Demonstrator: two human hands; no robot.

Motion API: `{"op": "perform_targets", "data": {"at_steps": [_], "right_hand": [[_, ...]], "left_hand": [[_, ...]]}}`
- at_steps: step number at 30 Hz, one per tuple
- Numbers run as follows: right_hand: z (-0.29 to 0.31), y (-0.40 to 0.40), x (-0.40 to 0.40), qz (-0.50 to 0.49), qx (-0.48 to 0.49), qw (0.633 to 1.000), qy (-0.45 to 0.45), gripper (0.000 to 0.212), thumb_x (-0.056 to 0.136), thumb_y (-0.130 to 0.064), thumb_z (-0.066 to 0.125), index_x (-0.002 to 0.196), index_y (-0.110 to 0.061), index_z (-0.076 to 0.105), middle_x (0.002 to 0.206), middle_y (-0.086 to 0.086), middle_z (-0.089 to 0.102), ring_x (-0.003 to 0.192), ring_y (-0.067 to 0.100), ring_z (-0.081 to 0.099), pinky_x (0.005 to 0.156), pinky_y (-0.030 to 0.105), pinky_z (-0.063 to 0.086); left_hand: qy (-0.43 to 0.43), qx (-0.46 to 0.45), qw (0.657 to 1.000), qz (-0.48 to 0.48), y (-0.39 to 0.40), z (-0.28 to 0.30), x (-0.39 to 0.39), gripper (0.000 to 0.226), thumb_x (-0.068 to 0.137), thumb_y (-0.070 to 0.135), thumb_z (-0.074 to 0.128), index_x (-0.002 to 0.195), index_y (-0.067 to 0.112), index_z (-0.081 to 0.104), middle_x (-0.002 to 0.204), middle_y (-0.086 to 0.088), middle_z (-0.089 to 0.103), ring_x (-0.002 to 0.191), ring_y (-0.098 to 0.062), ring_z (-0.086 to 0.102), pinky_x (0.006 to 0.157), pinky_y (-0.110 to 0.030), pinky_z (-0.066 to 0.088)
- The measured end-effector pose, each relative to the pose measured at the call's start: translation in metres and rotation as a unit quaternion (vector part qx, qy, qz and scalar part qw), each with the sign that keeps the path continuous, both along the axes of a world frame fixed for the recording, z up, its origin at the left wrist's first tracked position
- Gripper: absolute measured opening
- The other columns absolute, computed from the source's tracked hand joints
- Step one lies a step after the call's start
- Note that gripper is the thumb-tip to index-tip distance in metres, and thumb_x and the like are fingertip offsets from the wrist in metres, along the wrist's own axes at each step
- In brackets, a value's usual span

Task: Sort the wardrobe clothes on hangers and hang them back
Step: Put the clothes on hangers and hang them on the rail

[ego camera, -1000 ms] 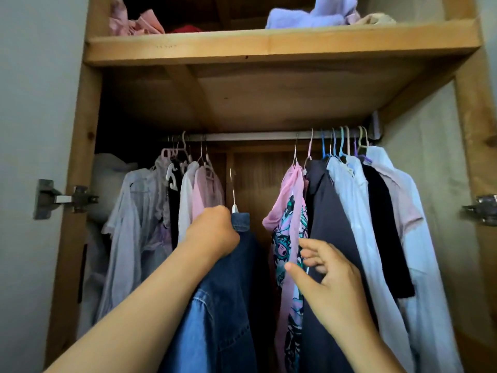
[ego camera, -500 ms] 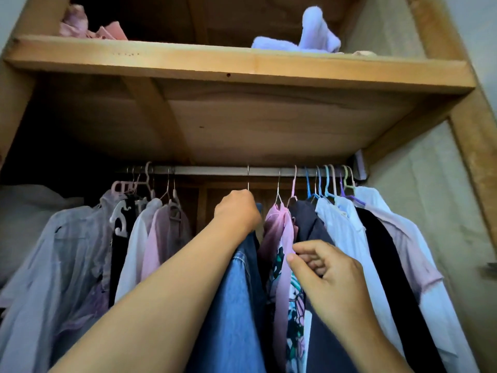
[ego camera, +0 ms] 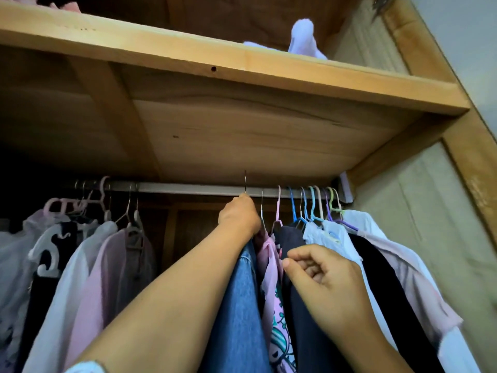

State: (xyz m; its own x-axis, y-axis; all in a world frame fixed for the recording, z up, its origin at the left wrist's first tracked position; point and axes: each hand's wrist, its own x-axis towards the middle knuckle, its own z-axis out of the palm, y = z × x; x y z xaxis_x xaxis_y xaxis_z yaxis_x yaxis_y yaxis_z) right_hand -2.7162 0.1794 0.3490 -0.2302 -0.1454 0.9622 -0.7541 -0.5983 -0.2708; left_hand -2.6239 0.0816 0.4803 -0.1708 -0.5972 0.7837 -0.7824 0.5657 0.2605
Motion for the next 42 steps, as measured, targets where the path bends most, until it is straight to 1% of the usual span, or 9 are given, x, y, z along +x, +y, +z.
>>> {"op": "perform_targets", "data": {"at_steps": [4,7,9,14,19,25,32,36,42], "right_hand": [[0.007,-0.002,-0.001,-0.01,-0.015,1.0,0.003,0.02,0.07,-0.037,0.065,0.088,-0.043,0.06,0.073,-0.011,0.064,0.058,0.007,0.054,0.06,0.03,0.05],[0.008,-0.001,-0.004,-0.006,-0.011,1.0,-0.003,0.008,0.069,-0.036,0.065,0.073,-0.029,0.065,0.071,-0.009,0.063,0.057,0.006,0.052,0.06,0.031,0.051],[0.006,0.0,-0.005,-0.012,-0.009,1.0,0.002,0.005,0.074,-0.031,0.068,0.071,-0.029,0.065,0.072,-0.008,0.063,0.057,0.007,0.052,0.062,0.033,0.051],[0.001,0.006,-0.005,-0.026,-0.019,0.999,0.023,0.025,0.068,-0.037,0.062,0.09,-0.045,0.057,0.077,-0.009,0.063,0.062,0.01,0.054,0.061,0.027,0.049],[-0.008,0.01,-0.011,-0.027,-0.033,0.998,0.035,0.028,0.065,-0.053,0.056,0.091,-0.044,0.06,0.076,-0.004,0.064,0.062,0.016,0.056,0.058,0.025,0.05],[-0.013,0.009,-0.013,-0.027,-0.034,0.999,0.026,0.025,0.065,-0.041,0.065,0.09,-0.042,0.063,0.072,-0.006,0.063,0.059,0.013,0.055,0.056,0.019,0.048],[-0.017,0.008,-0.012,-0.022,-0.032,0.999,0.032,0.029,0.065,-0.037,0.065,0.093,-0.046,0.06,0.076,-0.011,0.063,0.065,0.012,0.057,0.056,0.016,0.046],[-0.025,0.009,-0.008,0.006,-0.053,0.999,0.008,0.008,0.065,-0.035,0.067,0.072,-0.035,0.068,0.074,-0.012,0.064,0.068,0.011,0.058,0.06,0.013,0.045],[-0.044,0.013,0.013,0.045,-0.078,0.996,-0.012,0.012,0.066,-0.027,0.068,0.074,-0.036,0.067,0.074,-0.011,0.063,0.066,0.006,0.058,0.062,0.01,0.044]], "left_hand": [[0.004,-0.003,1.0,0.001,-0.014,0.005,-0.009,0.045,0.087,0.011,0.058,0.129,0.007,0.043,0.13,-0.015,0.052,0.12,-0.032,0.052,0.091,-0.037,0.044],[0.001,0.009,1.0,0.006,-0.024,0.004,-0.012,0.046,0.086,0.011,0.058,0.129,0.008,0.041,0.13,-0.016,0.052,0.12,-0.033,0.051,0.091,-0.038,0.045],[-0.002,0.017,1.0,0.007,-0.03,0.002,-0.013,0.046,0.086,0.011,0.059,0.128,0.008,0.041,0.129,-0.016,0.052,0.119,-0.033,0.052,0.091,-0.038,0.045],[0.005,0.02,1.0,-0.006,-0.042,-0.007,-0.017,0.043,0.088,0.016,0.059,0.127,0.009,0.044,0.127,-0.014,0.054,0.116,-0.031,0.054,0.087,-0.035,0.046],[0.085,0.04,0.993,-0.064,-0.053,-0.012,-0.01,0.032,0.083,0.016,0.063,0.114,0.012,0.055,0.122,-0.014,0.057,0.111,-0.032,0.055,0.085,-0.034,0.045],[0.178,0.071,0.972,-0.134,-0.057,-0.021,0.001,0.017,0.073,0.02,0.069,0.08,0.024,0.054,0.104,-0.004,0.064,0.097,-0.023,0.059,0.08,-0.028,0.047],[0.245,0.002,0.951,-0.187,-0.05,-0.045,0.009,0.017,0.076,0.034,0.071,0.084,0.029,0.057,0.088,0.006,0.065,0.089,-0.016,0.061,0.081,-0.032,0.05],[0.289,-0.061,0.938,-0.183,-0.036,-0.059,0.021,0.017,0.078,0.044,0.066,0.078,0.028,0.06,0.088,0.007,0.065,0.086,-0.015,0.061,0.08,-0.035,0.051],[0.318,-0.113,0.924,-0.179,0.004,-0.101,0.05,0.014,0.079,0.041,0.065,0.077,0.027,0.063,0.084,0.01,0.065,0.078,-0.008,0.06,0.077,-0.037,0.051]]}}
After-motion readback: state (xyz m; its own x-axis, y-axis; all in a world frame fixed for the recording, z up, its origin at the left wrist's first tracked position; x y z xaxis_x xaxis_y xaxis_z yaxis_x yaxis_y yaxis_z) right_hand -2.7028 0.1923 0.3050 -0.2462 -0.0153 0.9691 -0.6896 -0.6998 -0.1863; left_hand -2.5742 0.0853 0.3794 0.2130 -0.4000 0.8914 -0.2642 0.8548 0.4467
